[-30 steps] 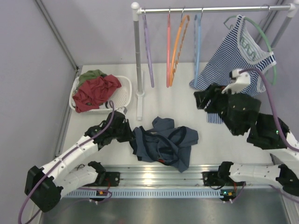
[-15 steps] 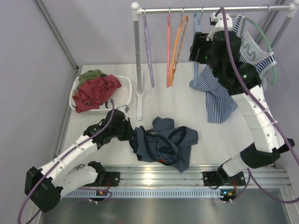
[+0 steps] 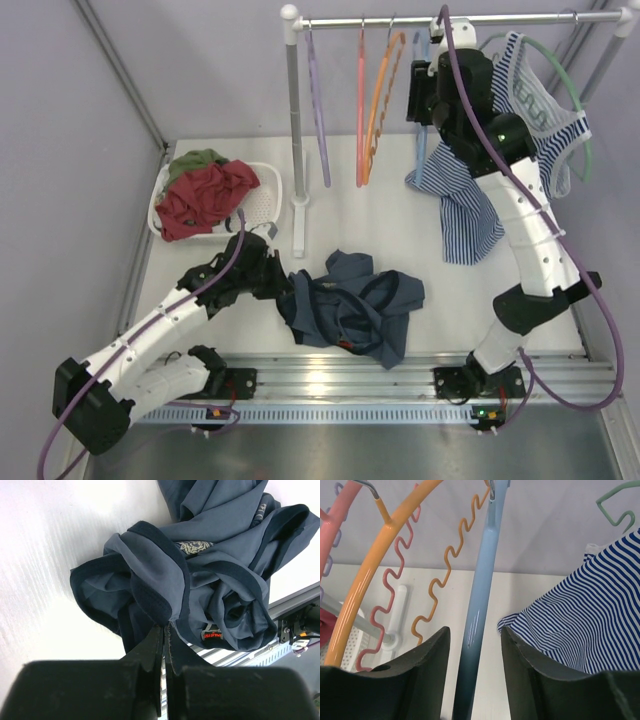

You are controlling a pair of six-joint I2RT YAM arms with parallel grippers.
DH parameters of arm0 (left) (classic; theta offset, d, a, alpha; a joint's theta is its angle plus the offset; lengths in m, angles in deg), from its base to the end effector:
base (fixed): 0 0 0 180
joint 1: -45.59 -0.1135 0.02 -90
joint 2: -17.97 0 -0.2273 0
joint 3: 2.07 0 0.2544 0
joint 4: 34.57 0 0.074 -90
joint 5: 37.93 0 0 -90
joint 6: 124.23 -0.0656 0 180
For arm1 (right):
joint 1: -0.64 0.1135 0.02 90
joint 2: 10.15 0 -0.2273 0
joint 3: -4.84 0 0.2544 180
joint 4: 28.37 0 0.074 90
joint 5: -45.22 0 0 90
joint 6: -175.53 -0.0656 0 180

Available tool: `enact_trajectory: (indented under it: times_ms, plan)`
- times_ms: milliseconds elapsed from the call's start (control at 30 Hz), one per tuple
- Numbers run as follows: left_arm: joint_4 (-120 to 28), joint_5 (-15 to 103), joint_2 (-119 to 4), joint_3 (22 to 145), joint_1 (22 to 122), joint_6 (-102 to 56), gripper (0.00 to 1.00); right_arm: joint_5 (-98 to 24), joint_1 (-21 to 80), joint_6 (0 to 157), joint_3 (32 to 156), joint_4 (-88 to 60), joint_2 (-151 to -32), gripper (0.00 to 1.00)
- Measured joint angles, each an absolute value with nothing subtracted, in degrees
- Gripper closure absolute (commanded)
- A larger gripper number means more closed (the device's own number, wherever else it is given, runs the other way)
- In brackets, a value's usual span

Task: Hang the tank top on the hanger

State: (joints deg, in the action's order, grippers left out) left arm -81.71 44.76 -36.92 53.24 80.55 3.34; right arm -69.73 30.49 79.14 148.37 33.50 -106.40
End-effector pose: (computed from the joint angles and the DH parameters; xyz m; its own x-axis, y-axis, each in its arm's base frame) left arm 0.1911 -0.1438 0.2001 -0.8630 -0.1345 -0.4869 0.1433 0.8590 -0.4914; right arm 0.3143 0.1485 0.4927 -0.2279 -0.0145 -0.9736 -0.0723 0.9974 0.0021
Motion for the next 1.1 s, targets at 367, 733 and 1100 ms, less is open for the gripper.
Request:
enact_trajectory:
  times_ms: [367, 733, 1100]
  plan:
    - [-81.69, 44.37, -36.92, 53.33, 80.55, 3.29, 1.0, -69.4, 30.27, 80.17, 148.37, 35.05, -107.25, 0.85]
    - [-81.69, 44.35, -37.03, 53.33, 80.55, 3.29, 1.0, -71.28, 30.16, 82.64, 148.37, 34.54, -107.21, 1.0]
    - [-81.64, 44.09, -37.79, 53.48, 80.55, 3.27, 1.0, -72.4, 30.14, 85.15, 144.5, 29.91, -102.51, 1.0]
